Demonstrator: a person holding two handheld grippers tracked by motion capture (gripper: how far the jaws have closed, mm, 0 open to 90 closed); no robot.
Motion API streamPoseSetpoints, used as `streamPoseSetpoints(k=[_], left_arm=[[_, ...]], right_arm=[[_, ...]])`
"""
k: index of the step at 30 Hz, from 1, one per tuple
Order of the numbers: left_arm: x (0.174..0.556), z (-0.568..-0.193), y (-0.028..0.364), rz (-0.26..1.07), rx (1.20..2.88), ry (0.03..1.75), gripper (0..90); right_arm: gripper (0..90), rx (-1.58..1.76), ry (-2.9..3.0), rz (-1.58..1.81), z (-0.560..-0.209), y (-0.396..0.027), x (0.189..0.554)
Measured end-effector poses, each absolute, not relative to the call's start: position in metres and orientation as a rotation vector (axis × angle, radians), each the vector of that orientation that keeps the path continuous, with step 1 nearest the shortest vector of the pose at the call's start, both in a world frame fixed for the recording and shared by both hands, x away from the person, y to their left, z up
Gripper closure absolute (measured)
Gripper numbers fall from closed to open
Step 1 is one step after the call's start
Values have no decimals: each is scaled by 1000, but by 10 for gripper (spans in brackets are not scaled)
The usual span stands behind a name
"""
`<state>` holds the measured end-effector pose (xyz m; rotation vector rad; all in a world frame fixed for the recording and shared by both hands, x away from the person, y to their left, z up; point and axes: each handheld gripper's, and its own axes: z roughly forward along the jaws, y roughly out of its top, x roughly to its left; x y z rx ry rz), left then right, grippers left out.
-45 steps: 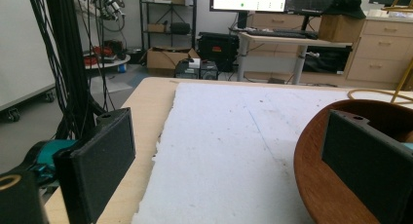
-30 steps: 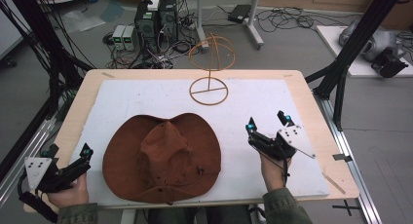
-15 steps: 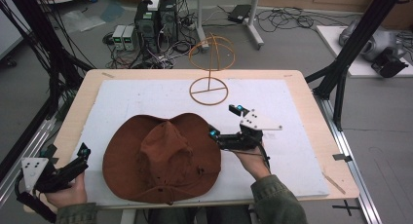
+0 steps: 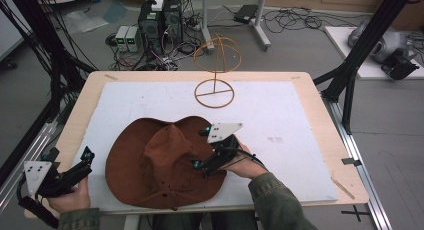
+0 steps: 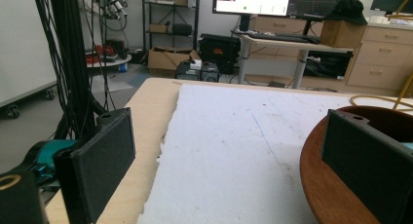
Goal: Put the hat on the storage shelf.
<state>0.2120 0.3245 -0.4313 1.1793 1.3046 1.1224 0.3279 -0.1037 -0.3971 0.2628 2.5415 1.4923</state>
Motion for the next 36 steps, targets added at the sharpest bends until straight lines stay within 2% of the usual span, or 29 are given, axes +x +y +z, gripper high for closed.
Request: streamPoseSetpoints(k=[14,15,19,23,36], left_arm=[[212,-430,324,1119,1175,1299,62],[213,-431,325,1117,1174,1303,62],[213,-431,324,1116,1176,1301,62],[213,-431,324,1114,1183,1299,62],[214,-431,323,1119,1183,1301,62]], right_arm=[[72,223,2700,1271,-422,-65,334],[226,202,2694,1290,-420,-65,335],[465,124,2689,1345,-417,-64,334],[859,62,2718,1250,-422,-58,331],[885,166,2683,1265,-422,-60,326]])
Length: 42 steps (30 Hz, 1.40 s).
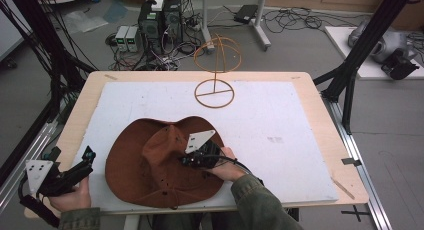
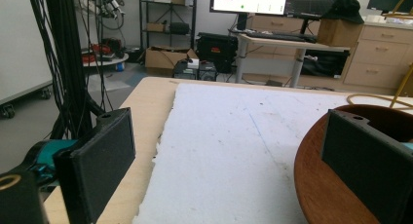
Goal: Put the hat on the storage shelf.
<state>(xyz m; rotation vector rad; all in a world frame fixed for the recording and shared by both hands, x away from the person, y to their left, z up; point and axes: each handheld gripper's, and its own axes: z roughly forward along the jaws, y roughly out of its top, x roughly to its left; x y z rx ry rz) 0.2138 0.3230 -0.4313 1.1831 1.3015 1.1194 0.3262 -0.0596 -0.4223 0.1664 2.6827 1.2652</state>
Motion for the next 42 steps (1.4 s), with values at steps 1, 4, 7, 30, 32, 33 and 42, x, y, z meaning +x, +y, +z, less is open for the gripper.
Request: streamPoseSetpoints(k=[1,4,7,30,32,33,42], left_arm=[[213,-431,323,1123,1174,1293,62],[212,-431,323,1123,1170,1295,62],[213,-431,323,1117,1168,1299,62],[213,-434,326,1088,1148,1321,62],[212,-434,326,1090,1146,1322,62],[213,-434,326,1088,1146,1322,62],[213,-434,326,1083,1149,1319,62]], right_arm=[[884,170,2687,1277,-422,-61,326],[884,201,2666,1301,-421,-64,325],[883,229,2652,1346,-419,-68,325],[879,456,2099,1880,-363,-146,309],[879,474,2050,1939,-360,-152,308],[879,490,2026,1961,-358,-154,308],[879,547,1866,1995,-325,-176,313]])
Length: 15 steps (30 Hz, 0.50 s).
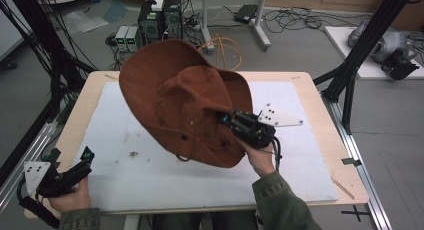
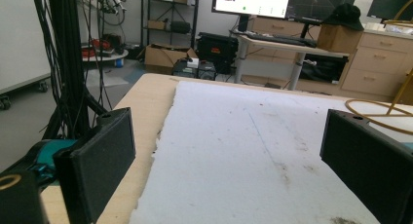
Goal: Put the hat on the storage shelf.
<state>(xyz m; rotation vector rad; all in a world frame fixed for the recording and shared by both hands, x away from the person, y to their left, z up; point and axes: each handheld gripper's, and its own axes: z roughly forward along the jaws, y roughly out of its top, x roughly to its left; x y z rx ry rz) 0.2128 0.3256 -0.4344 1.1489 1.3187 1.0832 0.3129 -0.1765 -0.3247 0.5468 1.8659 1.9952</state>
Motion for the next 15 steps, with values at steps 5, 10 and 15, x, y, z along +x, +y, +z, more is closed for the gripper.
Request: streamPoseSetpoints(k=[5,10,15], left_arm=[[213,-434,325,1083,1149,1316,62],[213,-434,325,1082,1149,1319,63],[215,-435,324,1071,1141,1325,62]], right_arm=[[878,579,1765,1977,-295,-195,322],[878,593,1708,1928,-263,-209,334],[877,615,1677,1865,-233,-216,352]])
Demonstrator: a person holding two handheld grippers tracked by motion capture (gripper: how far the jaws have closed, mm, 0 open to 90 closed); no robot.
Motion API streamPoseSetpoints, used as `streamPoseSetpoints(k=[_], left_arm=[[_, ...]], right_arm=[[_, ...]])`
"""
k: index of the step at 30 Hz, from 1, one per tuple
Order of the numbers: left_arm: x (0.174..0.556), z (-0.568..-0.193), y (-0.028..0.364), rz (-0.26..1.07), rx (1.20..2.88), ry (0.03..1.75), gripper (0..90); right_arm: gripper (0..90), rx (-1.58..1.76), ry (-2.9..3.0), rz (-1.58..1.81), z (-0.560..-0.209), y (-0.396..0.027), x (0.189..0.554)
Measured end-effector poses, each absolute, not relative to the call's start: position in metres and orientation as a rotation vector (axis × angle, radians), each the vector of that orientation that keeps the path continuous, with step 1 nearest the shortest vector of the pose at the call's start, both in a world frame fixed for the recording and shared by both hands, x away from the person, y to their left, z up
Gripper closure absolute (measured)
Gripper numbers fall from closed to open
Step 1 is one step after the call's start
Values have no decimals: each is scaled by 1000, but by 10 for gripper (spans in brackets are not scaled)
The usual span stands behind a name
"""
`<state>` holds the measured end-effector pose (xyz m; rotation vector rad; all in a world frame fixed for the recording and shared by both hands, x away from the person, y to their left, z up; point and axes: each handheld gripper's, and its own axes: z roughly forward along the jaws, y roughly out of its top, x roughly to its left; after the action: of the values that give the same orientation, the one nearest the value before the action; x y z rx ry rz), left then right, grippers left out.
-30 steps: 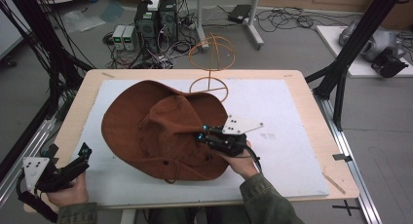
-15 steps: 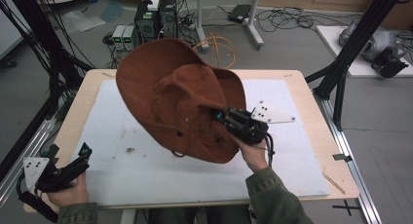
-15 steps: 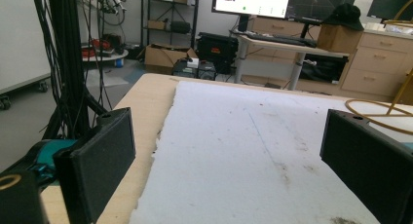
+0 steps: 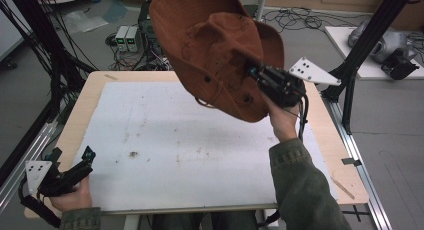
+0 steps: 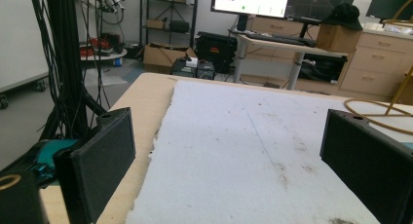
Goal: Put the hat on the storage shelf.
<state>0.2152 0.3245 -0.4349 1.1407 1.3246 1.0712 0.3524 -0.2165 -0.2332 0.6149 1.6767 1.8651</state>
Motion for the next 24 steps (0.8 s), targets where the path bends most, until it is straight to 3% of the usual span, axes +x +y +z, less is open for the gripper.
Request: streamPoseSetpoints(k=[9,24], left_arm=[[219,-434,321,1051,1135,1321,62],[221,-434,314,1038,1161,1292,62]], right_arm=[[877,677,1629,1798,-203,-216,394],[874,804,1628,1648,-192,-177,470]])
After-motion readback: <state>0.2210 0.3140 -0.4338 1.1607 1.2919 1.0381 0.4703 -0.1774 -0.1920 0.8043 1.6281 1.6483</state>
